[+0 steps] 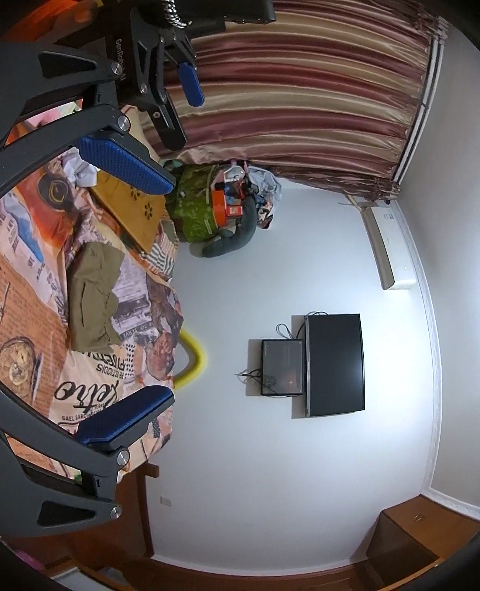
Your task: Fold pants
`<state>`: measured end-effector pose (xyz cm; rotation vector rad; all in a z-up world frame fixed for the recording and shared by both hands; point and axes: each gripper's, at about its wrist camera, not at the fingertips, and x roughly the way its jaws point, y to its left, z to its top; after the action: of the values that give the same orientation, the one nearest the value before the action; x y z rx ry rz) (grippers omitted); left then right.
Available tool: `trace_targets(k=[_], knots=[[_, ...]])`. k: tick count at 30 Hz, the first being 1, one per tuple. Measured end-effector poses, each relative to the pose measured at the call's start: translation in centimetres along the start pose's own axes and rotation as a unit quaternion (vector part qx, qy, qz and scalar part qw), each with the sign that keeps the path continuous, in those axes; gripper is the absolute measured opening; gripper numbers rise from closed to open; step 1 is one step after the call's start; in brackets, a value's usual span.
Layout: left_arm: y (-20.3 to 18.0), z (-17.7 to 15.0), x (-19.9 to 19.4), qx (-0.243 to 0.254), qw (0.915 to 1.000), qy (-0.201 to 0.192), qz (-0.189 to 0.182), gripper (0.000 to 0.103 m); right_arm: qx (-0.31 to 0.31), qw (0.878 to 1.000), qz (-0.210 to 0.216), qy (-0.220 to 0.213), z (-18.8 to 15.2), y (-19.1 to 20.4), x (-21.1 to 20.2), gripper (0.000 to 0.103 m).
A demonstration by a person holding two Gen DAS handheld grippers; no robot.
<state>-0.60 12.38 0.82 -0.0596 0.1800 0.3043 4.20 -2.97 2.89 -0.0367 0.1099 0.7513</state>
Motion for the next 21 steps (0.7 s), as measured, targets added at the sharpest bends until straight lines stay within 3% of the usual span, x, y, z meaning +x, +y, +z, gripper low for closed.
trace_targets(k=[21], knots=[[0.26, -0.79, 0.48, 0.001, 0.9999, 0.011, -0.003, 0.103, 0.011, 1.000, 0.001, 0.014, -0.81, 0.02, -0.31, 0.103]])
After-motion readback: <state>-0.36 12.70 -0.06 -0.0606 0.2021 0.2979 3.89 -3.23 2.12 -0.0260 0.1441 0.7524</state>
